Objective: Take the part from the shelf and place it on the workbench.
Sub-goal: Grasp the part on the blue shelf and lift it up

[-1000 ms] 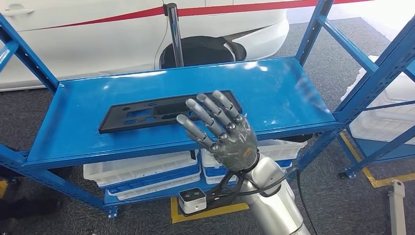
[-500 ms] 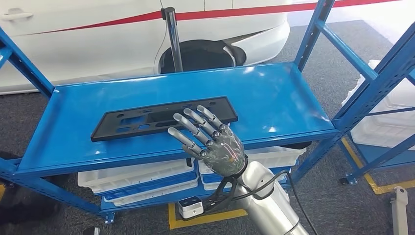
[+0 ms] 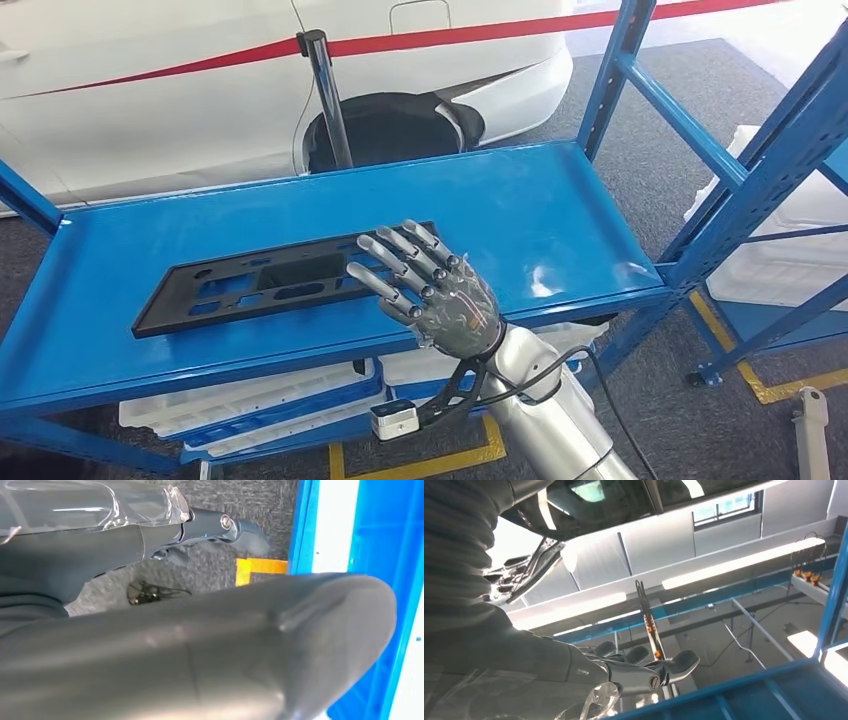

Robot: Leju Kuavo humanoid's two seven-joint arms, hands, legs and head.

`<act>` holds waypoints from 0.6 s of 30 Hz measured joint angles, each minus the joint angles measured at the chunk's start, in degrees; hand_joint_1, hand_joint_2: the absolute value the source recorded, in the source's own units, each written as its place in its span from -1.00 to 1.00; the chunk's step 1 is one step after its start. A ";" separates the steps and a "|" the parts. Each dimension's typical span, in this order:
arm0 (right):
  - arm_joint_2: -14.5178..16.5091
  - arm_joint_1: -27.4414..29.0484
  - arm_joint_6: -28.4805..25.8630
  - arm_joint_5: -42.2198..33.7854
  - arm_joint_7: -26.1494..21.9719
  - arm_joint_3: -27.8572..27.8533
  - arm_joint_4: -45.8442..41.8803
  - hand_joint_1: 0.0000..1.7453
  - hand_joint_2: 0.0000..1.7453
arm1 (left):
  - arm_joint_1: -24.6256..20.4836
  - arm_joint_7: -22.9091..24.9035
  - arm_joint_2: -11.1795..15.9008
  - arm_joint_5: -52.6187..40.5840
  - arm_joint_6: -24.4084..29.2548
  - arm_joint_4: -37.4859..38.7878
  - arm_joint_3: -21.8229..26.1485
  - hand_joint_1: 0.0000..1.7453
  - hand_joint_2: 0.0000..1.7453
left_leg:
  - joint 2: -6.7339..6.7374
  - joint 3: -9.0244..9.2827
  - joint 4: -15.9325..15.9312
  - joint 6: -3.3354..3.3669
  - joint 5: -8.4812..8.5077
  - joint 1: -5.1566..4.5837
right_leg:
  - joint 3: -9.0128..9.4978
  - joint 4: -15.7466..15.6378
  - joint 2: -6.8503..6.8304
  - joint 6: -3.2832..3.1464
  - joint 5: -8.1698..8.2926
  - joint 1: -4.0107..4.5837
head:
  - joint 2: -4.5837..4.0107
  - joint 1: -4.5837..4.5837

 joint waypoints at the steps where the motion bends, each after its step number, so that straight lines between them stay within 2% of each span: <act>1: -0.02 -0.02 0.00 0.01 0.00 0.01 0.08 -1.00 1.00 | -0.05 -0.03 0.04 0.01 -0.01 0.00 -0.02 -1.00 -1.00 | -0.06 0.34 -0.51 0.15 -0.10 -0.11 | 0.24 -0.07 0.13 0.22 0.03 -0.02 | 0.01 0.02; 3: -0.06 -0.14 0.00 -0.01 0.01 0.01 0.13 -1.00 1.00 | -0.12 -0.08 0.01 0.02 -0.04 -0.02 -0.04 -1.00 -1.00 | 0.01 1.54 -1.49 0.22 -0.01 0.19 | 0.63 0.26 0.09 0.71 0.03 -0.05 | 0.02 -0.02; 4: -0.09 -0.25 0.00 -0.01 0.01 0.01 0.14 -1.00 1.00 | -0.17 -0.09 0.01 0.02 -0.05 -0.03 -0.04 -1.00 -1.00 | 0.04 2.19 -1.80 0.37 -0.12 0.43 | 0.22 1.66 -0.08 1.03 -0.20 0.00 | 0.02 0.01; 5: -0.11 -0.34 0.00 -0.02 0.02 0.01 0.16 -1.00 1.00 | -0.24 -0.09 -0.01 0.01 -0.08 -0.04 -0.04 -1.00 -1.00 | 0.05 2.79 -1.98 0.48 -0.27 0.69 | -0.98 4.16 -0.26 1.37 -0.97 -0.03 | 0.01 0.04; 6: -0.15 -0.36 0.00 -0.02 0.01 0.01 0.20 -1.00 1.00 | -0.31 -0.08 -0.01 0.01 -0.10 -0.04 -0.04 -1.00 -1.00 | 0.07 3.24 -2.09 0.56 -0.53 0.82 | -3.03 7.75 -0.45 1.74 -2.17 -0.17 | 0.01 0.09; 8: -0.22 -0.26 0.00 -0.01 0.01 0.02 0.36 -1.00 1.00 | -0.32 -0.08 -0.02 -0.01 -0.13 -0.04 -0.08 -1.00 -1.00 | 0.07 3.86 -2.09 0.54 -1.23 1.00 | -8.26 15.22 -0.60 2.41 -5.10 -0.58 | 0.01 0.14; 9: -0.27 -0.18 0.00 -0.01 0.00 0.02 0.48 -1.00 1.00 | -0.22 -0.08 -0.04 0.00 -0.14 -0.04 -0.11 -1.00 -1.00 | 0.06 4.25 -2.08 0.44 -1.62 1.09 | -10.13 17.02 -0.65 2.63 -5.69 -0.77 | 0.02 0.16; 10: -0.33 -0.14 0.00 -0.01 0.00 0.02 0.58 -1.00 1.00 | -0.13 -0.08 -0.05 0.00 -0.14 -0.04 -0.15 -1.00 -1.00 | 0.04 4.74 -2.08 0.28 -2.04 1.20 | -10.96 16.69 -0.73 2.78 -4.96 -0.91 | 0.02 0.17; 11: -0.38 -0.13 0.00 -0.01 0.00 0.02 0.65 -1.00 1.00 | -0.08 -0.08 -0.06 0.01 -0.15 -0.04 -0.19 -1.00 -1.00 | 0.03 5.35 -2.07 0.07 -2.49 1.32 | -10.62 14.12 -0.83 2.89 -2.80 -1.03 | 0.02 0.18; 13: -0.44 -0.15 0.00 -0.01 0.00 0.02 0.70 -1.00 1.00 | -0.09 -0.08 -0.07 0.01 -0.15 -0.04 -0.23 -1.00 -1.00 | 0.00 6.61 -2.05 -0.50 -3.44 1.50 | -7.87 5.57 -1.04 3.04 3.04 -1.18 | 0.01 0.19; 14: -0.46 -0.17 0.00 -0.01 0.01 0.02 0.74 -1.00 1.00 | -0.16 -0.08 -0.07 0.01 -0.15 -0.04 -0.23 -1.00 -1.00 | 0.00 7.00 -2.05 -0.81 -3.83 1.50 | -6.72 2.23 -1.14 2.86 4.40 -1.19 | 0.01 0.20; 15: -0.48 -0.17 0.00 -0.01 0.01 0.03 0.79 -1.00 1.00 | -0.23 -0.08 -0.06 0.01 -0.14 -0.04 -0.23 -1.00 -1.00 | 0.00 7.16 -2.06 -1.17 -4.17 1.45 | -6.05 0.28 -1.21 2.58 5.19 -1.16 | 0.01 0.20; 17: -0.53 -0.17 0.00 0.01 0.04 0.03 0.90 -1.00 1.00 | -0.25 -0.08 -0.04 0.01 -0.13 -0.04 -0.24 -1.00 -1.00 | 0.01 7.28 -1.73 -1.80 -4.51 1.34 | -5.82 -0.35 -1.24 1.60 4.94 -1.08 | 0.01 0.18; 18: -0.53 -0.18 0.00 0.02 0.06 0.02 0.92 -1.00 1.00 | -0.23 -0.08 -0.04 -0.01 -0.13 -0.04 -0.25 -1.00 -1.00 | 0.03 7.28 -1.42 -2.08 -4.78 1.39 | -5.58 -0.39 -1.22 1.22 5.36 -1.15 | 0.01 0.17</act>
